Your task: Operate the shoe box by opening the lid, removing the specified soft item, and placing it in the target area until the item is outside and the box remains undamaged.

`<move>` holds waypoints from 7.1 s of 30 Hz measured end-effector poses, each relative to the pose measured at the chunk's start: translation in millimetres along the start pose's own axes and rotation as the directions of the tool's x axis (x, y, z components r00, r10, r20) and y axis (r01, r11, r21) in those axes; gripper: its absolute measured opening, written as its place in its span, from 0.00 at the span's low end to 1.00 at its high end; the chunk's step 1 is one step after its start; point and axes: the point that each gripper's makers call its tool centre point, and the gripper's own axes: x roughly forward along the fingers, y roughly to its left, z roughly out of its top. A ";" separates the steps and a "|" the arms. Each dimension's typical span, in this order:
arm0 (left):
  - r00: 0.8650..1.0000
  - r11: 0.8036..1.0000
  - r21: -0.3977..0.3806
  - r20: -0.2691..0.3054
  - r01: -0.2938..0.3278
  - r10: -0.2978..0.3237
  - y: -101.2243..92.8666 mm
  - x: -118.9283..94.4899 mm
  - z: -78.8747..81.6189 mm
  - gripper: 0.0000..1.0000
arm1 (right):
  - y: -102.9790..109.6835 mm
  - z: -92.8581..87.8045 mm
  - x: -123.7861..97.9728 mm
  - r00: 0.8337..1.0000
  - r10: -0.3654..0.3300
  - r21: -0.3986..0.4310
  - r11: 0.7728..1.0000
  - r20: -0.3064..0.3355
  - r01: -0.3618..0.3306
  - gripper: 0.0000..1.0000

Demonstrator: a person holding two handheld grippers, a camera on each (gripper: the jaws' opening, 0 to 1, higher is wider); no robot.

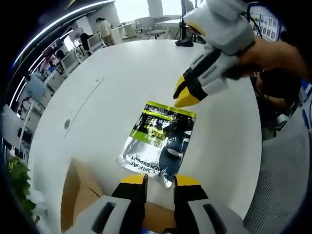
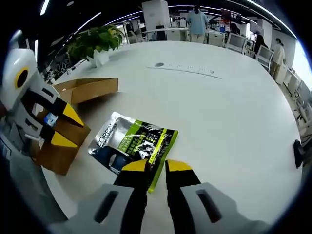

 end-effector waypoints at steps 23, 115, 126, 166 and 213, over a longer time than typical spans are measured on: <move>0.987 0.991 -0.135 0.161 0.023 -0.001 -8.3 -51.4 -8.2 0.31 | 34.3 14.4 -51.4 0.998 0.010 -0.085 0.996 0.057 -0.005 0.23; 0.898 0.715 -0.633 0.070 -0.296 0.434 58.4 -195.2 -268.8 0.31 | 250.9 45.1 -12.3 0.927 0.375 -0.262 0.896 0.016 -0.358 0.34; 0.900 0.684 -0.653 0.007 -0.326 0.435 60.0 -189.0 -296.4 0.25 | 272.3 39.3 5.9 0.913 0.407 -0.283 0.873 -0.023 -0.397 0.32; 0.920 0.611 -0.742 -0.024 -0.278 0.390 59.3 -172.2 -316.5 0.07 | 323.4 44.3 62.6 0.871 0.481 -0.246 0.837 -0.096 -0.489 0.28; 0.920 0.598 -0.761 0.004 -0.251 0.392 59.6 -171.7 -315.8 0.07 | 315.4 56.9 89.9 0.908 0.398 -0.255 0.872 -0.129 -0.418 0.22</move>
